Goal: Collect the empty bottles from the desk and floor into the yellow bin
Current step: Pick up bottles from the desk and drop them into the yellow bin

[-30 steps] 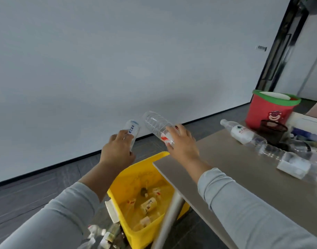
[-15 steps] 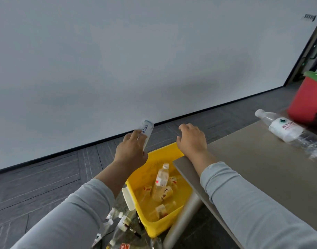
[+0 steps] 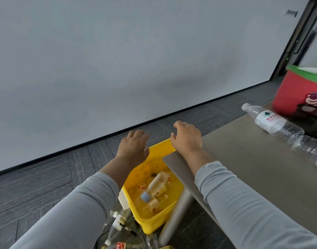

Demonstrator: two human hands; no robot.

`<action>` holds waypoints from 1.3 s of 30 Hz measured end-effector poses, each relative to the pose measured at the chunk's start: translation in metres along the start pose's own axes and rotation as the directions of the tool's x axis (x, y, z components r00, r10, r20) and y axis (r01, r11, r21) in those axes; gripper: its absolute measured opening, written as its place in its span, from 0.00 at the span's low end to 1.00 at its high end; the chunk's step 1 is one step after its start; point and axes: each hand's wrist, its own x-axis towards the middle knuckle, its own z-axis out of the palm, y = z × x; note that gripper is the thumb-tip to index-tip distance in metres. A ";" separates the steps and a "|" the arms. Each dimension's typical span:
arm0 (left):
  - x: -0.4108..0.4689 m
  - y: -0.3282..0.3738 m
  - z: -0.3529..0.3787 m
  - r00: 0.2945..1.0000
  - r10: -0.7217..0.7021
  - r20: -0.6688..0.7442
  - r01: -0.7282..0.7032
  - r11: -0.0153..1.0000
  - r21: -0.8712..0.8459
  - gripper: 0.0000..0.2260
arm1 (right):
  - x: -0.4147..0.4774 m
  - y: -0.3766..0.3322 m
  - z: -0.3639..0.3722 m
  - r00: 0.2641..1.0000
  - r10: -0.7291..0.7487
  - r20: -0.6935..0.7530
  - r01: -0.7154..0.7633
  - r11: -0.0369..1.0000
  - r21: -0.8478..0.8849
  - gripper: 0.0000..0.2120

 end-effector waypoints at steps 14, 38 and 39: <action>-0.027 0.065 -0.062 0.988 0.127 -0.085 -0.124 0.992 0.039 0.16 | -0.074 0.045 -0.063 0.996 0.052 -0.071 -0.057 0.996 -0.064 0.15; -0.109 0.403 -0.086 0.717 0.688 -0.112 -0.697 0.711 -0.088 0.21 | -0.347 0.225 -0.273 0.764 0.552 -0.334 -0.639 0.721 -0.268 0.16; -0.114 0.414 -0.086 0.720 0.689 -0.084 -0.693 0.713 -0.106 0.21 | -0.357 0.229 -0.277 0.754 0.565 -0.335 -0.652 0.706 -0.275 0.16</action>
